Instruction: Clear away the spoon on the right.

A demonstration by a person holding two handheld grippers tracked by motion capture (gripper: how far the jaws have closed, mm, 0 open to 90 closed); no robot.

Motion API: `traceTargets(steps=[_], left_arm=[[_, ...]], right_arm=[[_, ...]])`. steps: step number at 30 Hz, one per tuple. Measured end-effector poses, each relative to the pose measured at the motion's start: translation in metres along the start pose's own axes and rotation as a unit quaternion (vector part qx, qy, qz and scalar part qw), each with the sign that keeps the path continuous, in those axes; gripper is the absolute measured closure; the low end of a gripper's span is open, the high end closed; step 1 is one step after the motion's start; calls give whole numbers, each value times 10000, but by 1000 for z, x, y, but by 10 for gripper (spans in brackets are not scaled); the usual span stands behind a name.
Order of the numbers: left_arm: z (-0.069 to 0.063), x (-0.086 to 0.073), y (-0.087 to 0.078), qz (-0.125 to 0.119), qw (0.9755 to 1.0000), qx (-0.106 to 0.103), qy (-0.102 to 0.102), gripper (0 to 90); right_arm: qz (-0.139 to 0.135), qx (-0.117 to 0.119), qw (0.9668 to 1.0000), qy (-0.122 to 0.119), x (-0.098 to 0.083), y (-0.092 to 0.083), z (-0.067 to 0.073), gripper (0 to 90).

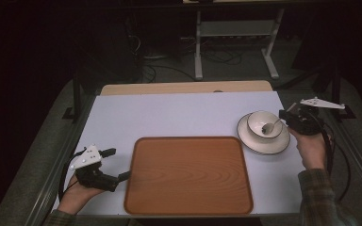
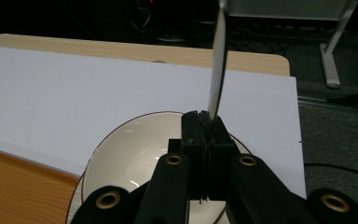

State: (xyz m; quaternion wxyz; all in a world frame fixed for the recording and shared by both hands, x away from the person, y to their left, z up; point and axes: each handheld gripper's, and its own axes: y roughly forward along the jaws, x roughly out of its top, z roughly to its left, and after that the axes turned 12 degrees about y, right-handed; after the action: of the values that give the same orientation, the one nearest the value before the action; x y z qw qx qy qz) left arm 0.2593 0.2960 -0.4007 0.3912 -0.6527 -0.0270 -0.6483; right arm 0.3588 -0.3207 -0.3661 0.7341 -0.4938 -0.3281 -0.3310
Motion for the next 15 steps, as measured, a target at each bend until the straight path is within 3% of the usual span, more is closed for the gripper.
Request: traceTargets(steps=[9, 15], left_arm=[[0, 0, -1, 6, 10000, 6, 4, 0], [0, 0, -1, -9, 10000, 13, -2, 0]], right_arm=[[-62, 31, 9999, -103, 7, -8, 0, 881], [-163, 96, 9994, -300, 16, -21, 12, 881]])
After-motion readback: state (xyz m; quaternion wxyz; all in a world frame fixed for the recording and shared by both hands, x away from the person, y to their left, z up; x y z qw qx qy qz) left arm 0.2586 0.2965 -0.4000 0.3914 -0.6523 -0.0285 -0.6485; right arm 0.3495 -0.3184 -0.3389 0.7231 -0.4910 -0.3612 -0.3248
